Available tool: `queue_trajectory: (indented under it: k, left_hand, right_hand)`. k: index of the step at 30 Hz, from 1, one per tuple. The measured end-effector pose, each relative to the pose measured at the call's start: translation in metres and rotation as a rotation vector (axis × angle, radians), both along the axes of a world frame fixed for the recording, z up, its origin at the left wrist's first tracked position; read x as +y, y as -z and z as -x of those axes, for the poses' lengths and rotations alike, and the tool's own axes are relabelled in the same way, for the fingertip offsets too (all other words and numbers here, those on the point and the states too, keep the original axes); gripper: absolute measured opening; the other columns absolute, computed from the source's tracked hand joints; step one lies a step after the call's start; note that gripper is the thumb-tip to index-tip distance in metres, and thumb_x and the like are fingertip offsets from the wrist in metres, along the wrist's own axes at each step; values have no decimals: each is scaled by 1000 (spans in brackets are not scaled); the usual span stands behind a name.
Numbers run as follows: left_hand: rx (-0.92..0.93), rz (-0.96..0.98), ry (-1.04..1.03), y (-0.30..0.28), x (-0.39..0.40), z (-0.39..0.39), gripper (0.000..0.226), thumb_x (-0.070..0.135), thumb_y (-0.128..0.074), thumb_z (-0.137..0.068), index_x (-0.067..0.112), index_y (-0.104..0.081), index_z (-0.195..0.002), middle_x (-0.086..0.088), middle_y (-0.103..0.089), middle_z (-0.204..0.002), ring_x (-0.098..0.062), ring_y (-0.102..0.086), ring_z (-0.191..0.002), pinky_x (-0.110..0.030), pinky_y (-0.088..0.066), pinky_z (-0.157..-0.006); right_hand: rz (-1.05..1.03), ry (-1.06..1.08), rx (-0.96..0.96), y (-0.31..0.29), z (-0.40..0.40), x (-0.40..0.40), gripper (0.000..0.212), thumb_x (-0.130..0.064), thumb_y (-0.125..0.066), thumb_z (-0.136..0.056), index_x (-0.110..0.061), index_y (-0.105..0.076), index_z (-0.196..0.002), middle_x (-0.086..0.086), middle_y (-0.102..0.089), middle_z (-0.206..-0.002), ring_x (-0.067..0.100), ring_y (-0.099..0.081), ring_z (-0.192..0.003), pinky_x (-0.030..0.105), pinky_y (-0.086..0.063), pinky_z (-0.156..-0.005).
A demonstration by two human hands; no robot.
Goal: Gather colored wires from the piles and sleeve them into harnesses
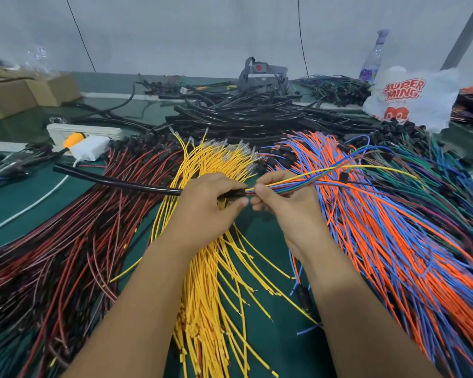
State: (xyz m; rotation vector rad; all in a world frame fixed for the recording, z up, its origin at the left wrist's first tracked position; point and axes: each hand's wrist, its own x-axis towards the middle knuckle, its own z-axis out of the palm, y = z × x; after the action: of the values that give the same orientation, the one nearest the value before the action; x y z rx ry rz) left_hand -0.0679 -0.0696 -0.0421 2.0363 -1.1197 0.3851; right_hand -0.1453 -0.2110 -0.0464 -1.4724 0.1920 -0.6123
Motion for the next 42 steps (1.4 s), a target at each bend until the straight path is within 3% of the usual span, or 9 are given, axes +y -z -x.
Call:
queue_trajectory:
  k: [6,11,16,22,26,30,33,35,42]
  left_hand:
    - [18,6,36,1,-2,0,25,22,-71,-84,17,-71,-109,8,-64,-89,-11,-56,-87,-33,-47,-79]
    - [79,-46,50,3,-3,-2,26,32,-58,-89,20,-70,-109,11,-63,-90,-11,-57,-87,-39,-49,-76]
    - [117,-39,15,3,-3,-3,18,27,-57,-94,21,-69,-107,10,-64,-93,-13,-57,-89,-42,-50,-78]
    - [102,-33,14,1,-2,2,24,36,-57,-87,20,-70,-101,9,-63,-88,-11,-55,-84,-38,-49,-73]
    - [59,-41,8,1,-1,2,15,28,-59,-93,18,-69,-99,8,-63,-85,-12,-54,-81,-39,-48,-72]
    - [11,-52,-44,2,3,-3,16,26,-55,-96,15,-67,-92,5,-61,-78,-18,-54,-75,-38,-43,-66]
    - [-21,-93,-93,2,5,-7,17,30,-53,-96,20,-66,-93,11,-54,-74,-13,-49,-71,-31,-31,-61]
    - [-24,-103,-107,3,5,-8,17,32,-52,-96,22,-67,-97,14,-55,-77,-12,-49,-74,-28,-32,-60]
    - [-62,-80,-107,1,3,-8,22,28,-62,-91,18,-68,-110,11,-57,-91,-13,-50,-92,-33,-42,-78]
  right_hand:
    - [-73,81,3,2,-4,1,18,1,-68,-86,-14,-69,-76,2,-69,-64,14,-69,-63,21,-54,-60]
    - [-86,61,-31,1,1,-1,14,0,-71,-83,-13,-71,-79,6,-70,-67,18,-70,-66,23,-55,-63]
    - [-284,-1,-63,-3,2,0,6,-7,-66,-89,-1,-66,-87,10,-71,-73,21,-70,-65,25,-56,-62]
    - [-142,21,-5,0,-1,4,7,-7,-63,-92,-7,-68,-87,12,-71,-76,20,-71,-69,23,-55,-64]
    - [-120,8,35,0,-1,4,8,-9,-65,-91,-11,-69,-85,4,-71,-71,15,-69,-66,24,-54,-65]
    - [-322,-28,-42,-7,0,3,12,-7,-63,-91,-12,-68,-81,3,-65,-71,14,-65,-61,22,-53,-59]
    - [-450,19,-121,-10,2,-2,11,-5,-60,-92,-11,-64,-84,4,-64,-71,13,-63,-58,21,-53,-57]
    - [-473,72,-152,-10,3,-4,13,-3,-59,-92,-9,-64,-82,6,-63,-72,14,-63,-57,21,-53,-57]
    - [-431,94,-211,-7,5,-4,13,4,-58,-91,-5,-64,-83,0,-67,-67,15,-64,-59,20,-54,-62]
